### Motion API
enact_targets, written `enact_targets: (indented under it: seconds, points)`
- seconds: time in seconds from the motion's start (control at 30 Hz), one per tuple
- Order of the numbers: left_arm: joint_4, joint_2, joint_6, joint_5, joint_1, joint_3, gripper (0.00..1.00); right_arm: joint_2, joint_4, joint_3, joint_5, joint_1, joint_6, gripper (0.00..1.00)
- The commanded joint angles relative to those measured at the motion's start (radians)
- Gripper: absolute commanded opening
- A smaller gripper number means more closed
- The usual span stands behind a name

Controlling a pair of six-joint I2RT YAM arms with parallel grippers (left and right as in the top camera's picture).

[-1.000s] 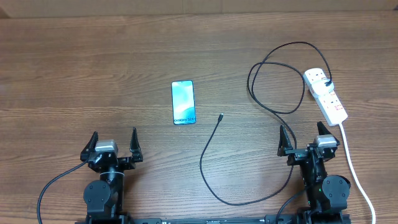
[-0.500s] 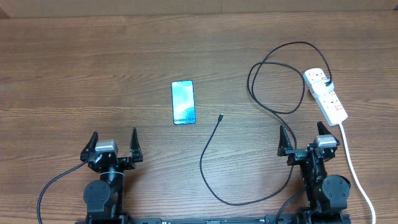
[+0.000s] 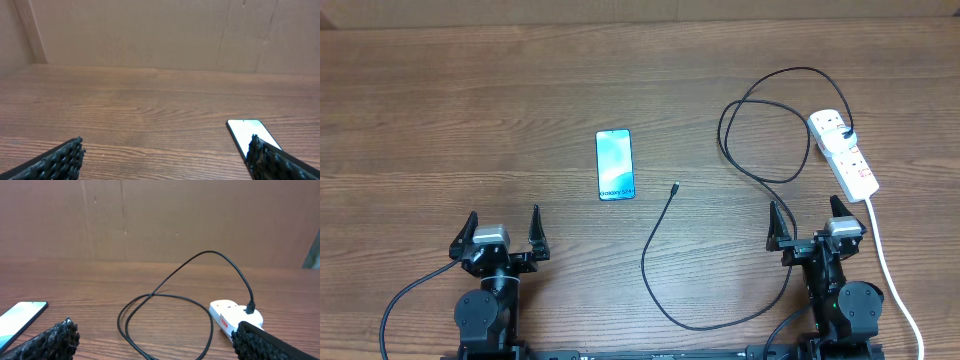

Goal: Plug charger to phone and switch on socket

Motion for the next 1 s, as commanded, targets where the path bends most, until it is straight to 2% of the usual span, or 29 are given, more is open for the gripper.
enact_targets:
  seconds: [0.0,0.7,0.77,0.83,0.93,0.97]
  points:
    - [0.001,-0.010,0.027,0.006,0.001,-0.005,1.00,-0.011,0.006,-0.010,0.009,-0.004,-0.004,1.00]
    - [0.001,-0.010,0.027,0.006,0.001,-0.004,1.00,-0.011,0.006,-0.010,0.009,-0.004,-0.004,1.00]
    - [0.045,-0.010,0.026,-0.010,0.001,-0.004,0.99,-0.011,0.006,-0.010,0.009,-0.004,-0.004,1.00]
    - [0.109,-0.010,-0.118,0.117,-0.002,-0.004,1.00,-0.011,0.006,-0.010,0.009,-0.004,-0.004,1.00]
    - [0.116,-0.010,-0.472,0.502,-0.002,-0.004,1.00,-0.011,0.006,-0.010,0.009,-0.004,-0.004,1.00]
    - [0.135,-0.010,-0.568,0.570,-0.002,-0.004,1.00,-0.011,0.006,-0.010,0.009,-0.004,-0.004,1.00]
